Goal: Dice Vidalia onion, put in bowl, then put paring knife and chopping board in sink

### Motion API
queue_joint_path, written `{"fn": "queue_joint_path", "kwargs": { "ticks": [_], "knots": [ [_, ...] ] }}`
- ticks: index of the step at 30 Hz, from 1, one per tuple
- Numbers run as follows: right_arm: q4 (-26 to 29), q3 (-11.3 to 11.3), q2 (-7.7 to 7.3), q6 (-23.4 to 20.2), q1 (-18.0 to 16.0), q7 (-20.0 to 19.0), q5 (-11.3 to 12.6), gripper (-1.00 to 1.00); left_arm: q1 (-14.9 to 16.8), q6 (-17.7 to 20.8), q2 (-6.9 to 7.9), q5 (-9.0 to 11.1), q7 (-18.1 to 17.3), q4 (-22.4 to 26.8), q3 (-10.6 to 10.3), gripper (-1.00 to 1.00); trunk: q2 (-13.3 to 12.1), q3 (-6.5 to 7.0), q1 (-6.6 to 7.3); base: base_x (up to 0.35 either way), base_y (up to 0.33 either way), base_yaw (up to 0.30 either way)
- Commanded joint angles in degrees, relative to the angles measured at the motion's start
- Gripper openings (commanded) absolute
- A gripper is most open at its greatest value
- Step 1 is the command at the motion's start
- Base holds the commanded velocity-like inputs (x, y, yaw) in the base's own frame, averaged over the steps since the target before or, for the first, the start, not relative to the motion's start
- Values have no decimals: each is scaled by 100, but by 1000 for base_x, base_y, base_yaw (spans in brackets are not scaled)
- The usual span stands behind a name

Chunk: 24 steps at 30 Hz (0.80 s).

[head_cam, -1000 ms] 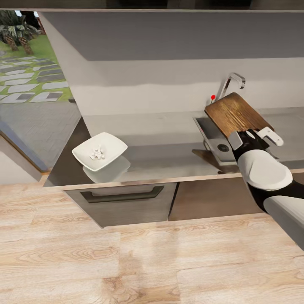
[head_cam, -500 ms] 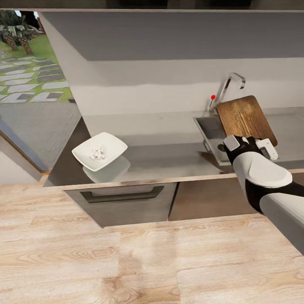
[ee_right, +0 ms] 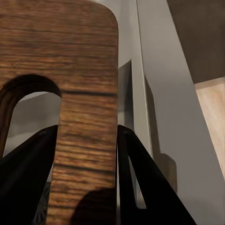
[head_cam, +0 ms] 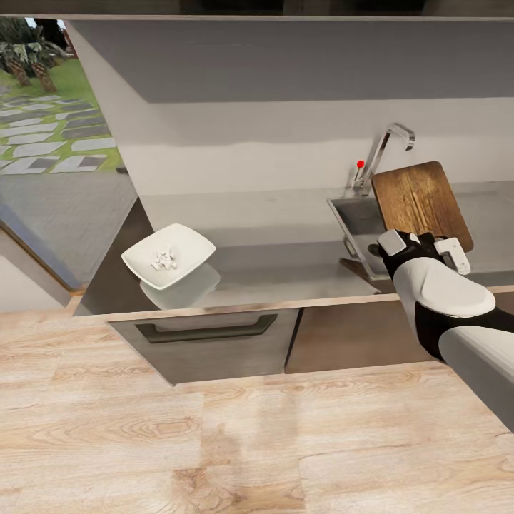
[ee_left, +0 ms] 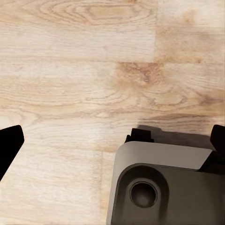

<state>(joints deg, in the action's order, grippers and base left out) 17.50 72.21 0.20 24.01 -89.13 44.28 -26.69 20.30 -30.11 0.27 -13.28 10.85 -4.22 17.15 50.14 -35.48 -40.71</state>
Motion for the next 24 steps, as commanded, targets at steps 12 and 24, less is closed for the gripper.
{"fn": "queue_joint_path", "kwargs": {
  "ticks": [12,24],
  "knots": [
    [-9,30,32,-615,-9,11,-30,-100,9,-31,-9,-61,40,-26,27,100,5,-5,-1,0,0,0],
    [-23,22,50,-673,-8,9,-23,-100,9,-22,-10,-61,40,-26,34,100,5,-5,-1,0,0,0]
  ]
}}
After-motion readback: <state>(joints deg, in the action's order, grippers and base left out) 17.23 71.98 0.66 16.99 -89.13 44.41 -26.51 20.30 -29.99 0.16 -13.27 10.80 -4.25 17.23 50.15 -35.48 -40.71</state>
